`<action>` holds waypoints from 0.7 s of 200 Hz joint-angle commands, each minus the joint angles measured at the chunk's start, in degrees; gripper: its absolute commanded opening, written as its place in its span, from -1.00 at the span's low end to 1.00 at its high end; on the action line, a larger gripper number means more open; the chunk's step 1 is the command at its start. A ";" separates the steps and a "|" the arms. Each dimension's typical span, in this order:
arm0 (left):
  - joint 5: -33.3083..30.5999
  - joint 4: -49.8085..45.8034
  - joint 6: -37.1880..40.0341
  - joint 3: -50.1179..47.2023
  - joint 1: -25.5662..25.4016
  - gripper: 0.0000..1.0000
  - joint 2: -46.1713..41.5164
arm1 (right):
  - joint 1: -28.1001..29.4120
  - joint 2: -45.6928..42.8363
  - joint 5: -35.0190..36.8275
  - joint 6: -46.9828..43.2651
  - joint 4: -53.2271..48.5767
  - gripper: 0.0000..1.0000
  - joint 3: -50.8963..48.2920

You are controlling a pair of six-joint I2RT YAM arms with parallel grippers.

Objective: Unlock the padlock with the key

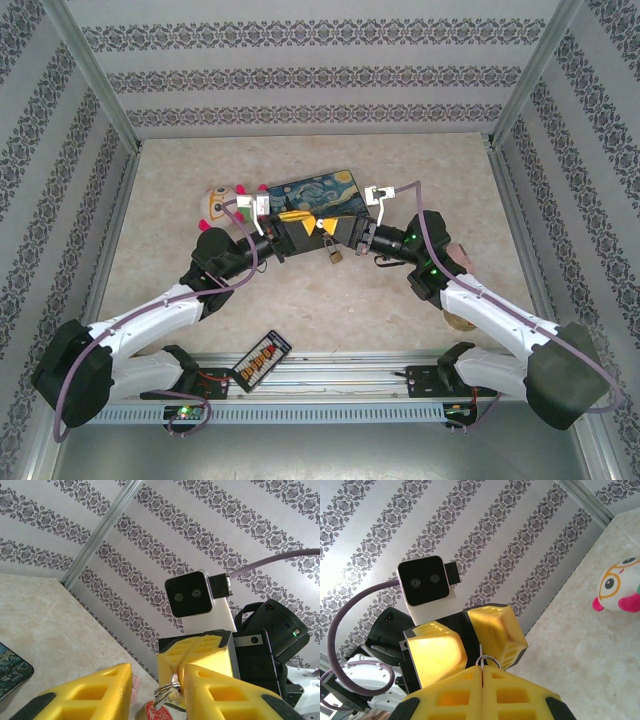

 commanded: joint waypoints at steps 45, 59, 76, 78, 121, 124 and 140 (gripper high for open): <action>2.16 5.38 -1.60 -0.37 0.70 -0.56 1.27 | 0.97 -0.03 1.89 0.68 3.19 -1.00 0.68; 2.46 5.67 -1.66 -0.27 0.70 -0.65 1.51 | 0.93 0.17 2.07 0.99 4.20 -1.00 0.58; 2.71 5.87 -1.70 -0.15 0.70 -0.81 1.69 | 1.04 0.44 2.14 1.14 4.75 -1.00 0.49; 2.75 5.87 -1.66 -0.11 0.70 -0.83 1.69 | 1.01 0.47 2.16 1.20 4.75 -1.00 0.53; 3.68 0.02 0.92 1.22 0.70 -1.00 0.32 | 0.80 -0.33 3.62 -1.06 0.99 -0.78 0.24; 3.79 -1.18 1.30 1.48 0.70 -1.00 0.10 | 0.80 -0.57 3.97 -1.40 0.30 -0.75 0.15; 4.00 -10.92 4.59 3.88 0.70 -1.00 -1.93 | 0.32 -1.87 6.24 -2.92 -2.55 -0.40 -0.84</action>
